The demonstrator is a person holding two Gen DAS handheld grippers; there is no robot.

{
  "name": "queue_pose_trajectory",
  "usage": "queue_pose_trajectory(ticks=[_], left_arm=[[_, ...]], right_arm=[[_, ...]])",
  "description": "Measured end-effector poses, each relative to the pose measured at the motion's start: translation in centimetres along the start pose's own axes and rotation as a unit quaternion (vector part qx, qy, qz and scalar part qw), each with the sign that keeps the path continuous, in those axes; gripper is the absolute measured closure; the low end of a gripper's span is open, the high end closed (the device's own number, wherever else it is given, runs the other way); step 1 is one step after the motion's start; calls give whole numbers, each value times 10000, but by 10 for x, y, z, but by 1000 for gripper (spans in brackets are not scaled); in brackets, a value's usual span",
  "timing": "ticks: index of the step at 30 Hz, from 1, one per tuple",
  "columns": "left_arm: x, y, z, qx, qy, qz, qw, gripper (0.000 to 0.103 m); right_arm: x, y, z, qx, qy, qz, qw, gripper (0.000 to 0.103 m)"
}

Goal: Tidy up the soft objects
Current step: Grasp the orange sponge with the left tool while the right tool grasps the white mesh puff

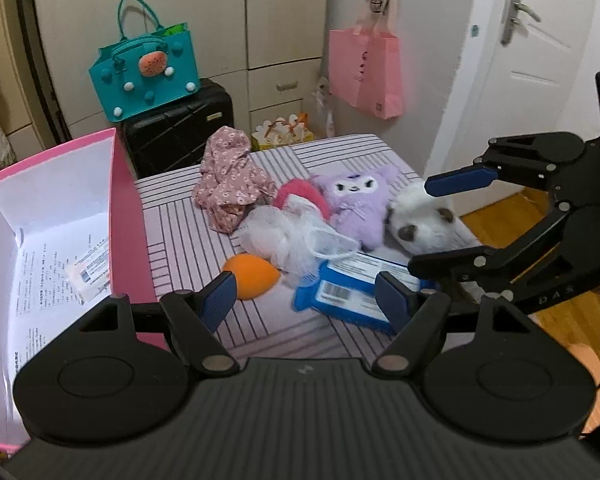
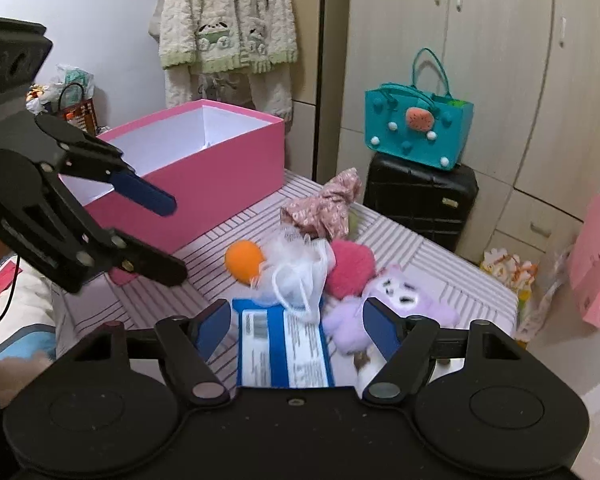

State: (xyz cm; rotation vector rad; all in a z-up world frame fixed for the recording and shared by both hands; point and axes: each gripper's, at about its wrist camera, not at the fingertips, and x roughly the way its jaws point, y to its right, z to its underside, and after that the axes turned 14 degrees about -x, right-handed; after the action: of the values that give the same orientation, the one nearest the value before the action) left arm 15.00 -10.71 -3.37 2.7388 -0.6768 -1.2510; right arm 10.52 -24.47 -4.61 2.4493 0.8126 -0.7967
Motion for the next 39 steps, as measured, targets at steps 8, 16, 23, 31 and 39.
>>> queue_pose_trajectory(ticks=[8,16,23,31,39], left_arm=[[35,-8,-5,-37,122,-478,9988,42],[65,-17,1,-75,-12,-708,9975,49],[84,-20,7,-175,172,-854,9960,49],[98,-20,10,-190,294,-982,9946,49],[103,-22,15,17,437,-1010,9939,56]], right_arm=[[38,4,-11,-309,-18,-145,9994,26],[69,22,-23,77,-135,-360,9992,55],[102,25,-28,263,-247,-580,9977,54],[120,29,-19,399,-438,-669,9960,49],[133,39,-5,861,-629,-1002,9892,65]])
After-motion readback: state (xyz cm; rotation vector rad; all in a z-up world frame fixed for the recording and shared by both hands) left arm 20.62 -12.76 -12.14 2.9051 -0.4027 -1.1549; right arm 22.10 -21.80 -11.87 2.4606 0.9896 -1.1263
